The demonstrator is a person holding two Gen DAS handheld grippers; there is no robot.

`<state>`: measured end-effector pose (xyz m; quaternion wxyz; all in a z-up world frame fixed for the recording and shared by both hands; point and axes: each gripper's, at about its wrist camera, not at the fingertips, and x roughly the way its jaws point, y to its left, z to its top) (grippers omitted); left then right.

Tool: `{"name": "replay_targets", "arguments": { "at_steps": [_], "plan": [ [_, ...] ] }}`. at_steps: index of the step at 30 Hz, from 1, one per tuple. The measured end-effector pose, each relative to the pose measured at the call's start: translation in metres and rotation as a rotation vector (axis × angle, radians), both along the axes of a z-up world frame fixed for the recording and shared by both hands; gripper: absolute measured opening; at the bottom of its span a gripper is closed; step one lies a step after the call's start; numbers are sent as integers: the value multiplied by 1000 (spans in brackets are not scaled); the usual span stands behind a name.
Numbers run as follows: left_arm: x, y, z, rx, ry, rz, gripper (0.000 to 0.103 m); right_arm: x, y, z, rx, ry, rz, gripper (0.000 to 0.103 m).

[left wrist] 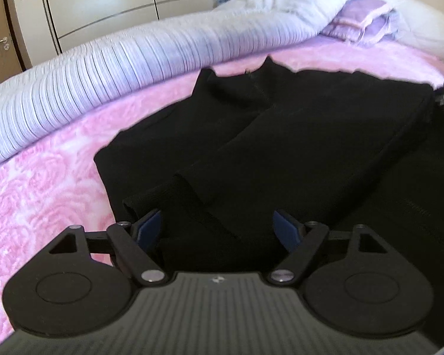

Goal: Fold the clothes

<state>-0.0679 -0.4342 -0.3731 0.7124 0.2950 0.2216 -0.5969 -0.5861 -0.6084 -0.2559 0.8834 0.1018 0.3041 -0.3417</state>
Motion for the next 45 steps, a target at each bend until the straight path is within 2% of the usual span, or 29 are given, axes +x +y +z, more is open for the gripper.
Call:
{"name": "replay_targets", "arguments": {
  "at_steps": [1, 8, 11, 14, 17, 20, 22, 24, 26, 28, 29, 31, 33, 34, 36, 39, 43, 45],
  "plan": [
    [1, 1, -3, 2, -2, 4, 78, -2, -2, -2, 4, -2, -17, 45],
    [4, 5, -6, -11, 18, 22, 80, -14, -17, -14, 33, -17, -132, 45],
    [5, 9, 0, 0, 10, 25, 80, -21, -24, -9, 121, -23, -118, 46],
    [11, 22, 10, -14, 14, 41, 80, -33, -8, 3, 83, 38, -118, 47],
    [14, 39, 21, -37, 17, 58, 78, -48, 17, 13, 69, 36, -103, 47],
    [18, 50, 31, -62, 52, 67, 77, -56, 43, 34, 27, -97, -43, 47],
    [20, 48, 34, -77, 92, 61, 75, -42, 51, 45, 6, -139, 10, 47],
    [20, 40, 32, -75, 114, 49, 66, -17, 53, 49, 26, -164, 78, 47],
    [19, 30, 27, -62, 131, 37, 64, 11, 50, 47, 58, -178, 135, 47],
    [21, 19, 14, -10, 128, 46, 65, 36, 38, 32, 100, -133, 133, 47],
    [22, 16, 7, 9, 117, 53, 69, 49, 31, 23, 122, -97, 122, 47],
    [24, 14, 0, 7, 110, 51, 72, 66, 17, 1, 174, -7, 96, 47],
    [25, 15, 2, 3, 111, 53, 72, 67, 14, -4, 180, 2, 106, 47],
    [22, 19, 6, 2, 104, 53, 72, 61, 19, 3, 176, -9, 110, 47],
    [13, 35, 20, -7, 57, 32, 67, 49, 31, 17, 165, -32, 122, 47],
    [-7, 80, 43, -27, -12, 3, 67, 14, 70, 40, 121, -37, 237, 47],
    [-49, 164, 67, -44, -37, -40, 69, -51, 138, 57, 77, 7, 356, 48],
    [-77, 206, 72, -44, -41, -79, 70, -84, 176, 57, 99, 13, 392, 49]
  ]
}}
